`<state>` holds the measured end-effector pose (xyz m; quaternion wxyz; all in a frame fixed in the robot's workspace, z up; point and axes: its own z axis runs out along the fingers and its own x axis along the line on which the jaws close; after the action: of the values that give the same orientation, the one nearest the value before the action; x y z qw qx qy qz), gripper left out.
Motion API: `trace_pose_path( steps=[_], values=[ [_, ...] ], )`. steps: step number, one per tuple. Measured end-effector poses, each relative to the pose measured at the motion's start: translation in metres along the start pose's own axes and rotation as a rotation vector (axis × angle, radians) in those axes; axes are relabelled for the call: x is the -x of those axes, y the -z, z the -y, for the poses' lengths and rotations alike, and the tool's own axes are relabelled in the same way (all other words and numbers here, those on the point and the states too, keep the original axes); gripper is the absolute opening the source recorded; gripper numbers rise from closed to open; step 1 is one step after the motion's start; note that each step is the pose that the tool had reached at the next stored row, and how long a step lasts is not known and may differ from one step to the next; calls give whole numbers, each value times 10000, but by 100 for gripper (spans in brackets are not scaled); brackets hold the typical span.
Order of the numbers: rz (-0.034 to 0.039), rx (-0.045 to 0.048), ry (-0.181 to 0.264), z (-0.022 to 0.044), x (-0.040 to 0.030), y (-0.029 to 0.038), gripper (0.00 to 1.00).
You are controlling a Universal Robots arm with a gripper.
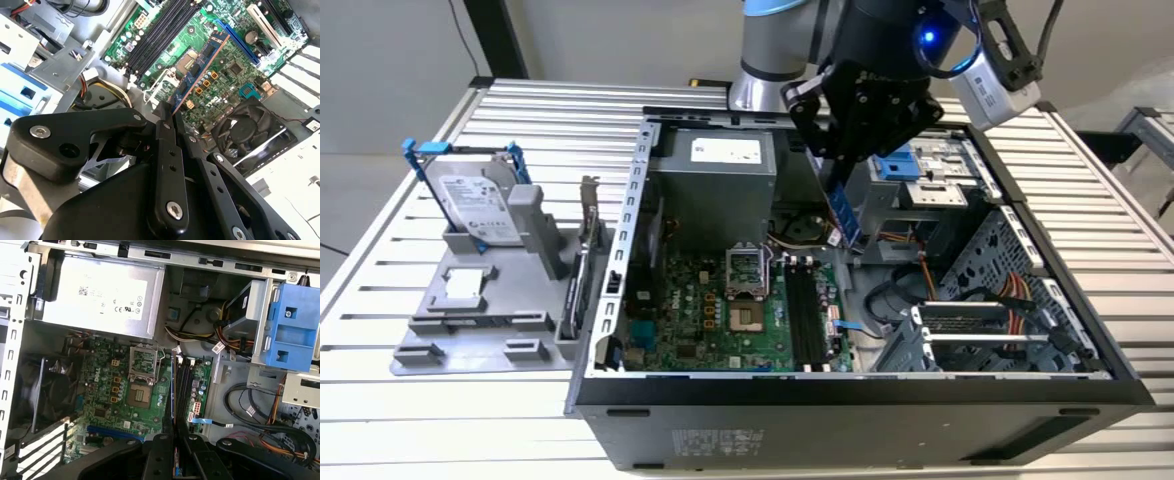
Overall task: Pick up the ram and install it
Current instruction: 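Insert the ram into the slot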
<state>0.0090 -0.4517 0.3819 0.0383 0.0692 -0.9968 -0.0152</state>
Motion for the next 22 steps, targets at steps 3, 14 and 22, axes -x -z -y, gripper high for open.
trace_pose_path(
  steps=[3,14,22],
  values=[
    [1,2,-48,5,14,0,0],
    [2,4,-57,14,24,1,0],
    [2,4,-58,49,86,7,0]
  ],
)
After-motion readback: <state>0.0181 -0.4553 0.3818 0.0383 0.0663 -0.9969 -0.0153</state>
